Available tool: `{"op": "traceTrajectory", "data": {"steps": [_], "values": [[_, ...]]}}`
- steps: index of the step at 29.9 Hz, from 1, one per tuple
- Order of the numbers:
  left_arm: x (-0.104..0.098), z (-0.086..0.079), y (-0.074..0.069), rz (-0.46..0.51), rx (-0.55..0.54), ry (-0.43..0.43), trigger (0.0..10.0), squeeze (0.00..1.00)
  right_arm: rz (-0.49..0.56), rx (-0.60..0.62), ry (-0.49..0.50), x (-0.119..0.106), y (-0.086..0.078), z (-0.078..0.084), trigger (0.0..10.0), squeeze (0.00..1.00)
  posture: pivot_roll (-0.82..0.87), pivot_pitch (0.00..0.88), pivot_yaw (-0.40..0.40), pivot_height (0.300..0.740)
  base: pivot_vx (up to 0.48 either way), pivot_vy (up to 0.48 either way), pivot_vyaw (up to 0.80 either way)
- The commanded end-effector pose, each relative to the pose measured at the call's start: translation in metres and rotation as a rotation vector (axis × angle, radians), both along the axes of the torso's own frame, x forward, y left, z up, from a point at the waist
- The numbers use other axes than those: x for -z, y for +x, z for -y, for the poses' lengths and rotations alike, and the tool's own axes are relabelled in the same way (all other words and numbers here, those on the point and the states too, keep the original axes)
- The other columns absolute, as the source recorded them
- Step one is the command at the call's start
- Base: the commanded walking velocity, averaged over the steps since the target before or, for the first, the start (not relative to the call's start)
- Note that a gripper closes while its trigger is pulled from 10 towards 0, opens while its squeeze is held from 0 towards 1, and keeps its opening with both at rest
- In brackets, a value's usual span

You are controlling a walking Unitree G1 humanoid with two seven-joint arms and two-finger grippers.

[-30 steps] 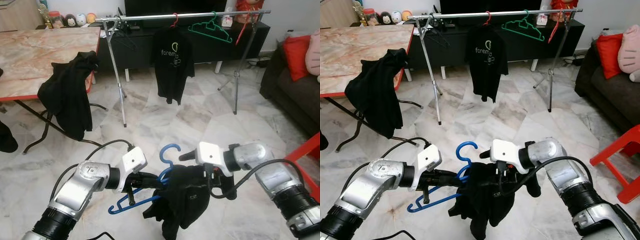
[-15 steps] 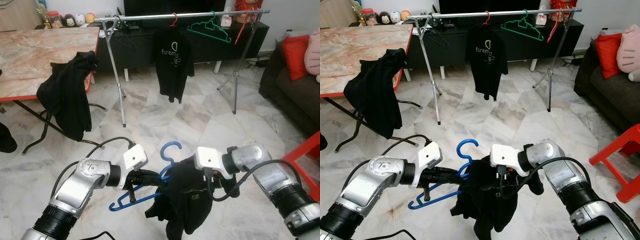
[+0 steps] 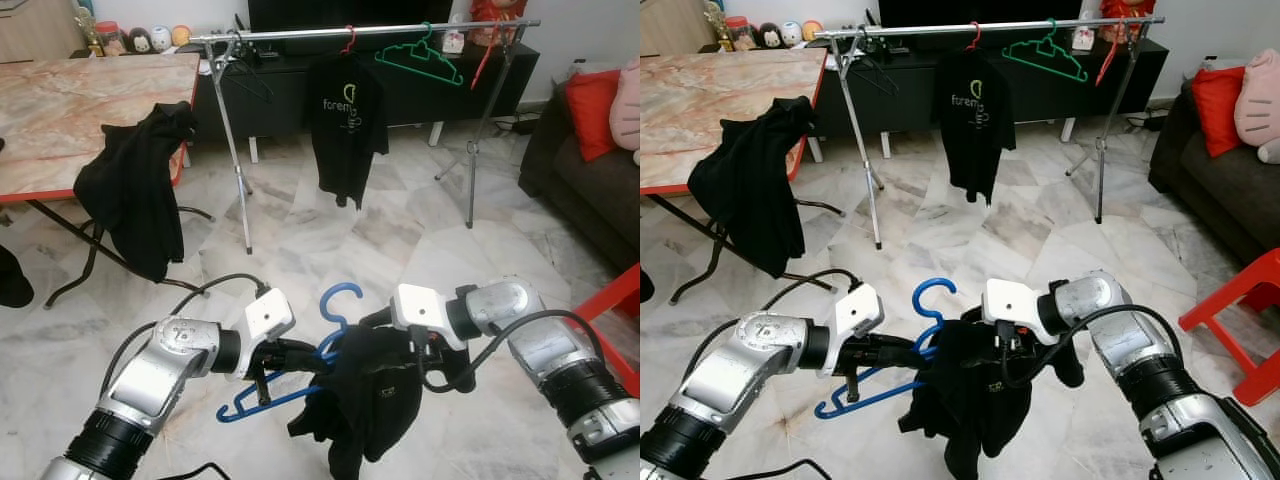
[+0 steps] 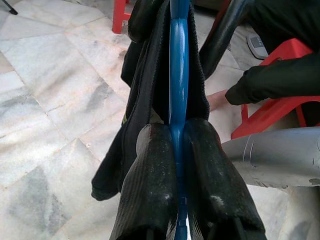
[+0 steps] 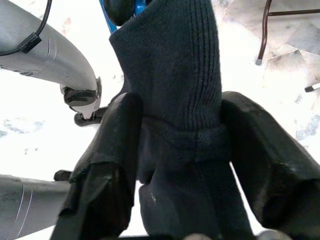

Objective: Hang hanger

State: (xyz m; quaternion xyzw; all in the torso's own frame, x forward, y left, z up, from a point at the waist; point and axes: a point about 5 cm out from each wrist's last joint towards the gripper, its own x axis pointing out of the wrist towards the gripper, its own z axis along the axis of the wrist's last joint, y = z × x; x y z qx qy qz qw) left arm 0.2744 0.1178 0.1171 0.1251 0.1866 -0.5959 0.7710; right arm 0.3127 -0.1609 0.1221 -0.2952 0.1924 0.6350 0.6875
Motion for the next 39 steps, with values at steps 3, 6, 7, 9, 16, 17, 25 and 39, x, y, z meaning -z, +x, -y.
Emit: {"op": "traceTrajectory", "data": {"steps": [3, 6, 7, 9, 16, 17, 25, 39], "values": [[-0.013, 0.005, 0.002, 0.042, 0.033, -0.015, 10.0, 0.00, -0.012, -0.013, 0.009, -0.002, 0.000, 0.001, 0.0, 0.00, -0.06, 0.043, -0.035, 0.740, 0.000, 0.000, 0.00], [-0.013, 0.005, 0.002, 0.041, 0.035, -0.014, 10.0, 0.00, -0.019, -0.018, 0.009, -0.001, -0.001, 0.002, 0.0, 0.00, -0.06, 0.043, -0.035, 0.740, 0.000, 0.000, 0.00], [-0.013, 0.005, 0.002, 0.040, 0.036, -0.013, 10.0, 0.00, -0.020, -0.018, 0.009, -0.001, -0.001, 0.002, 0.0, 0.00, -0.06, 0.043, -0.035, 0.740, 0.000, 0.000, 0.00], [-0.012, 0.004, 0.001, 0.039, 0.037, -0.011, 10.0, 0.00, -0.022, -0.017, 0.008, -0.001, -0.001, 0.003, 0.0, 0.00, -0.06, 0.043, -0.035, 0.740, 0.000, 0.000, 0.00], [-0.012, 0.006, 0.001, 0.042, 0.040, -0.010, 10.0, 0.00, -0.045, -0.033, 0.010, 0.002, -0.004, 0.001, 0.0, 0.00, -0.06, 0.048, -0.033, 0.740, 0.000, 0.000, 0.00], [-0.012, 0.006, 0.001, 0.044, 0.041, -0.012, 10.0, 0.00, -0.049, -0.037, 0.012, 0.003, -0.005, 0.000, 0.0, 0.00, -0.06, 0.048, -0.033, 0.740, 0.000, 0.000, 0.00], [-0.013, 0.006, 0.003, 0.054, 0.037, -0.011, 10.0, 0.00, -0.062, -0.046, 0.017, 0.005, -0.007, -0.001, 0.0, 0.00, -0.06, 0.045, -0.034, 0.740, 0.000, 0.000, 0.00], [-0.014, 0.007, 0.006, 0.072, 0.039, -0.004, 10.0, 0.00, -0.069, -0.065, 0.013, 0.007, -0.010, -0.004, 0.0, 0.00, -0.06, 0.029, -0.033, 0.740, 0.000, 0.000, 0.00]]}}
